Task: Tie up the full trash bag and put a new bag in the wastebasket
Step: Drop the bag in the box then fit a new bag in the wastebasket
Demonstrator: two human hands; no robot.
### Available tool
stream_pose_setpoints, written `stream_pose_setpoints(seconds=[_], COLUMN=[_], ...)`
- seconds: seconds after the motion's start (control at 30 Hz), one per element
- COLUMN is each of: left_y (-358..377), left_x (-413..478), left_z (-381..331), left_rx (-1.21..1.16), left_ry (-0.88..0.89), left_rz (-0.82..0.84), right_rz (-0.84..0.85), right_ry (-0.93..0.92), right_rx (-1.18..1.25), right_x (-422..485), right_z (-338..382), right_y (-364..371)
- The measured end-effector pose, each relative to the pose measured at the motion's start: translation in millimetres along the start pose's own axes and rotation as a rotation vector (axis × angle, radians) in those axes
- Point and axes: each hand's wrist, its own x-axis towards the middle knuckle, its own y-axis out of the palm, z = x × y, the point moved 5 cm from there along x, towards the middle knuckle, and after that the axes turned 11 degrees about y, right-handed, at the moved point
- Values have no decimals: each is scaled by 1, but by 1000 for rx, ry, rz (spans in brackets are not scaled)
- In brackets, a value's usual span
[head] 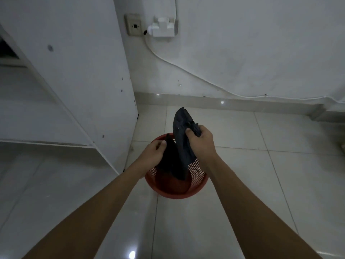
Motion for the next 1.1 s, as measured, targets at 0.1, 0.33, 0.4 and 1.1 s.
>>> stream_pose_setpoints(seconds=[0.1, 0.33, 0.4, 1.1], left_y=[0, 3, 9, -3], left_x=[19, 12, 3, -23], left_z=[13, -2, -5, -51], left_rx=[177, 54, -130, -240], left_ry=[128, 338, 261, 345], left_rz=[-69, -86, -38, -310], right_rz=[-1, 88, 163, 288], right_ry=[-23, -56, -44, -136], right_rx=[-29, -143, -134, 80], right_x=[23, 34, 27, -7], right_z=[-18, -49, -48, -10], right_y=[9, 21, 23, -30])
